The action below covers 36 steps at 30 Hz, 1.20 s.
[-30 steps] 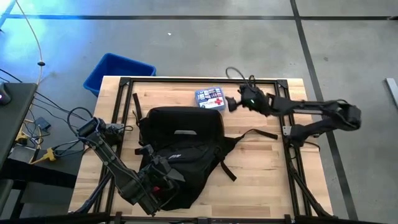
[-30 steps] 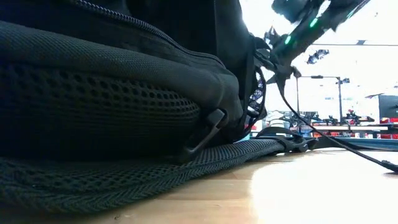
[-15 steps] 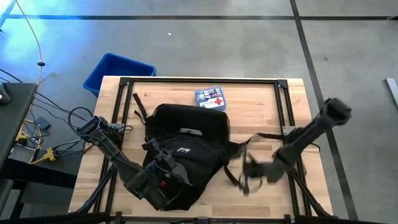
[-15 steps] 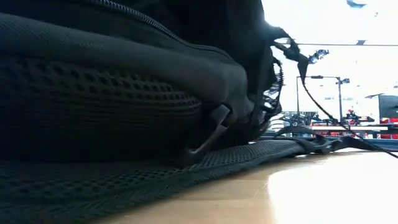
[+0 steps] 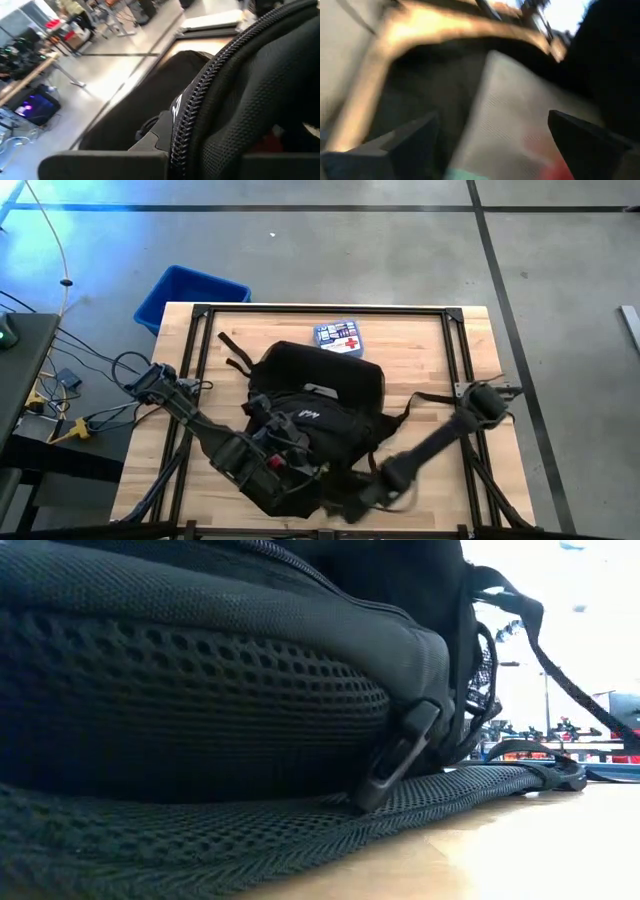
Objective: Unpack backpack
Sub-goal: Remove the red medicine organizer from the backpack
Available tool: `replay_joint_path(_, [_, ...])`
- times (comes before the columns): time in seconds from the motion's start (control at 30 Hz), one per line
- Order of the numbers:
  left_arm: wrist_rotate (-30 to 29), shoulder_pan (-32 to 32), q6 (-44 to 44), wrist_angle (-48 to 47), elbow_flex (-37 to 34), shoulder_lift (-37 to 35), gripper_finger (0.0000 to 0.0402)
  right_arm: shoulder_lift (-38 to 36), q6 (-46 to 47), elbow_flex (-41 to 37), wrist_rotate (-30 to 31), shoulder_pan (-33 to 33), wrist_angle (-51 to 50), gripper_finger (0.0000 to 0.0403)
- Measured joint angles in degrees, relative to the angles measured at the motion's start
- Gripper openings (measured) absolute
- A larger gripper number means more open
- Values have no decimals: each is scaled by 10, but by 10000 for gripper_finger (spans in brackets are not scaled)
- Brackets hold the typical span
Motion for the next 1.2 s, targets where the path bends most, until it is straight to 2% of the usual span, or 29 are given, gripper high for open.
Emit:
replay_joint_path(0.07, [20,-12,-6,0,0,0,0,9,54,28,-1,-25,-109,339])
replay_joint_path(0.13, [37,-27,-18,1,0,0,0,8,76,36,-7,-47,-177,327])
replay_joint_path(0.27, [75,-50,-30,10,3,0,0,-1,45,20,-65,-79,-247,313])
replay_joint_path(0.37, [87,-62,-19,34,10,0,0,-2,-7,5,-113,-98,-244,311])
replay_joint_path(0.57, [91,-65,18,59,10,0,0,-2,-23,4,-133,-136,-238,311])
replay_joint_path(0.73, [94,-61,24,57,10,0,0,0,-31,4,-202,-173,-234,311])
replay_joint_path(1.03, [94,-61,24,53,10,0,0,20,-70,4,-232,-195,-210,310])
replay_joint_path(1.13, [97,-60,20,45,9,0,0,33,-87,4,-258,-195,-190,300])
replay_joint_path(1.2, [98,-59,8,34,9,0,0,43,-100,4,-274,-195,-179,280])
